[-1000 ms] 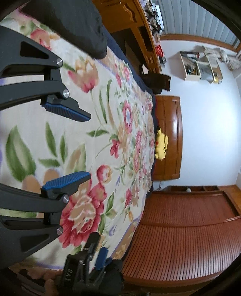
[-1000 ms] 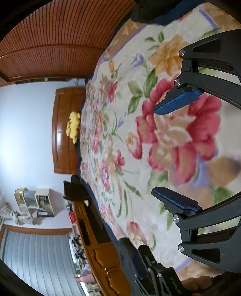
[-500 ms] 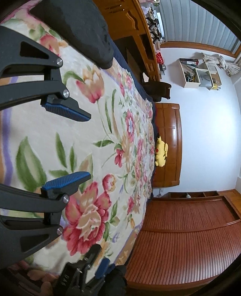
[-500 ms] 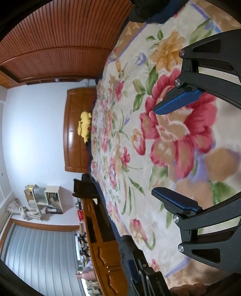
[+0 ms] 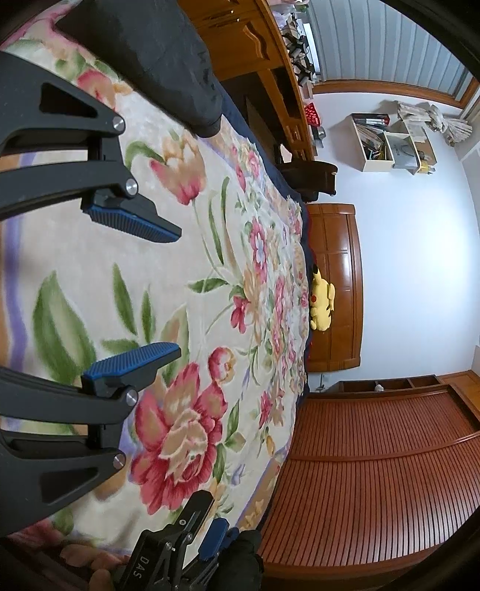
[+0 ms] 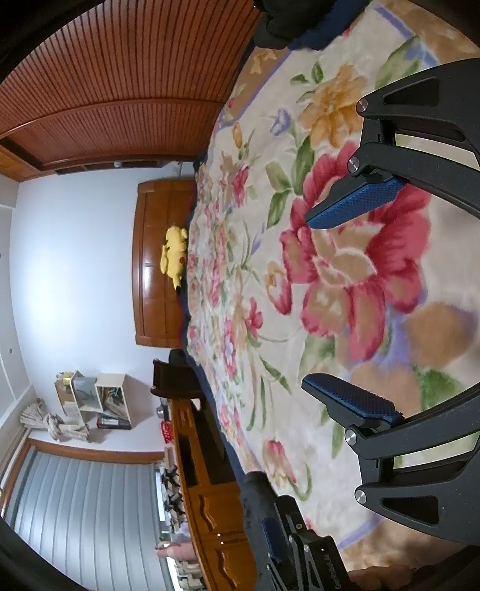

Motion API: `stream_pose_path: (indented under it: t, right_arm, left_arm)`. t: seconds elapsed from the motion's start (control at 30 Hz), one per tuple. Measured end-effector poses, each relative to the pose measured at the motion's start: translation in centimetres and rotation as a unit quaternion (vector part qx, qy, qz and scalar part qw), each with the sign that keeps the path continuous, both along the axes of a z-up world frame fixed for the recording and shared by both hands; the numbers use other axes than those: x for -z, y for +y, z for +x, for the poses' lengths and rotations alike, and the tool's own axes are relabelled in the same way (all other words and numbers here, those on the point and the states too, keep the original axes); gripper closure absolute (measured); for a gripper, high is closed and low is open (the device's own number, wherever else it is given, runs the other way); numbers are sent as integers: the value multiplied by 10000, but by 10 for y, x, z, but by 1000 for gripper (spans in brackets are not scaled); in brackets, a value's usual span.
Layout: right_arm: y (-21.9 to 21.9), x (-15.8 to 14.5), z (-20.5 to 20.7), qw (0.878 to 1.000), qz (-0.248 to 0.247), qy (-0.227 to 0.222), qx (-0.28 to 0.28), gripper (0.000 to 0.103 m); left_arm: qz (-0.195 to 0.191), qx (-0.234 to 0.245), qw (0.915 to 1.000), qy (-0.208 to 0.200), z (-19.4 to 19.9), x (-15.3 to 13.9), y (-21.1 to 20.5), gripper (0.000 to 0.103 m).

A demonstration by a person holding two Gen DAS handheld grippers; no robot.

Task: Fold large clothes

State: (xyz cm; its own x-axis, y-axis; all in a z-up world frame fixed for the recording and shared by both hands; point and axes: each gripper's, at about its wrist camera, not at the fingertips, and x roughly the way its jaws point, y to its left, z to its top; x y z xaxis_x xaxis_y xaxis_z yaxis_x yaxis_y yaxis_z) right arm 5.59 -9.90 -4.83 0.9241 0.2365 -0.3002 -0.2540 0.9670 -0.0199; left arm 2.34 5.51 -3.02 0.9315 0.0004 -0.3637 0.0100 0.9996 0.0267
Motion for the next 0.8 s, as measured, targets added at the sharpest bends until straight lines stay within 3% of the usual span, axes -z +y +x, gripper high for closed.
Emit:
stream_pose_path:
  t: [0.8]
  right_arm:
    - [-3, 0, 1, 10000, 20, -5, 48, 21]
  left_arm:
    - [-30, -6, 10000, -43, -1, -4, -3, 47]
